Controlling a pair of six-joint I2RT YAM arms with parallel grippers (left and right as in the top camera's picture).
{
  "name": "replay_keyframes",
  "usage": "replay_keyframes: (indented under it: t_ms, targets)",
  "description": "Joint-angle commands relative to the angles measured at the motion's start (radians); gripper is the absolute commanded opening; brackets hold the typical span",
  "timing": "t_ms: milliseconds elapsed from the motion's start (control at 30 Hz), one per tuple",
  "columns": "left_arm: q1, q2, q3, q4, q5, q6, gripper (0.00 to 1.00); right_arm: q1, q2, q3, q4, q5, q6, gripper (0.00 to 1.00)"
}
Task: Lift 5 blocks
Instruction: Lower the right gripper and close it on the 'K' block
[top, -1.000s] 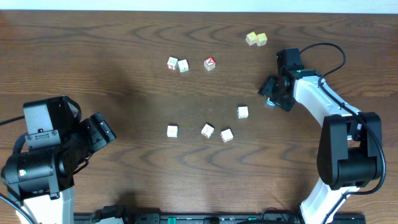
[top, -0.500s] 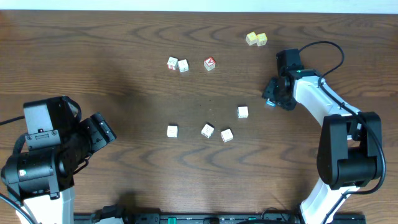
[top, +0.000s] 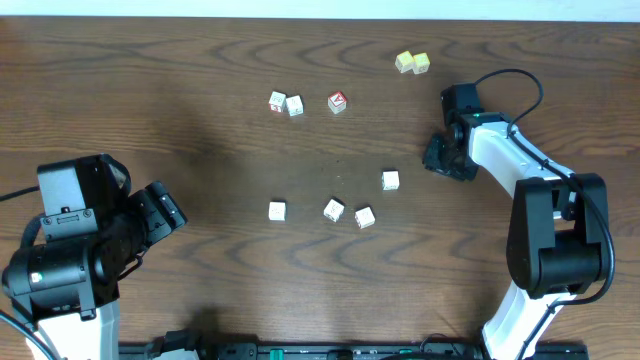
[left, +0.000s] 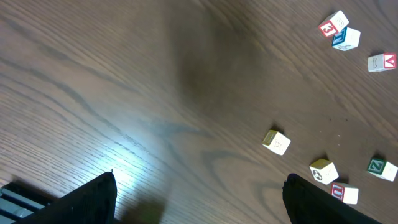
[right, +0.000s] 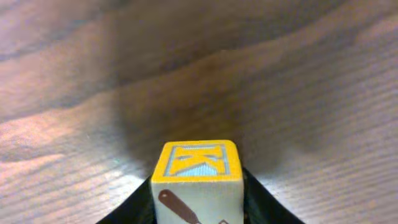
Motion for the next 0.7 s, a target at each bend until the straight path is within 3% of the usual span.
replay_keyframes:
  t_ms: [0,300,400,667]
  targets:
    - [-0.003,-0.001,0.009,-0.003,-0.016,-0.009,0.85,0.006,0.014,-0.003,-0.038,-0.006,-0.077,0.32]
    - [-0.003,-0.001,0.009,-0.003,-0.016,-0.009,0.85,0.006,0.014,0.001,-0.119,-0.128,-0.241,0.27]
    - [-0.003,-0.001,0.009,-0.003,-0.016,-0.009,0.86,0.006,0.014,0.001,-0.163,-0.152,-0.252,0.22]
    - [-0.003,-0.001,0.009,-0.003,-0.016,-0.009,0.86,0.034,0.014,0.001,-0.254,-0.208,-0.28,0.21]
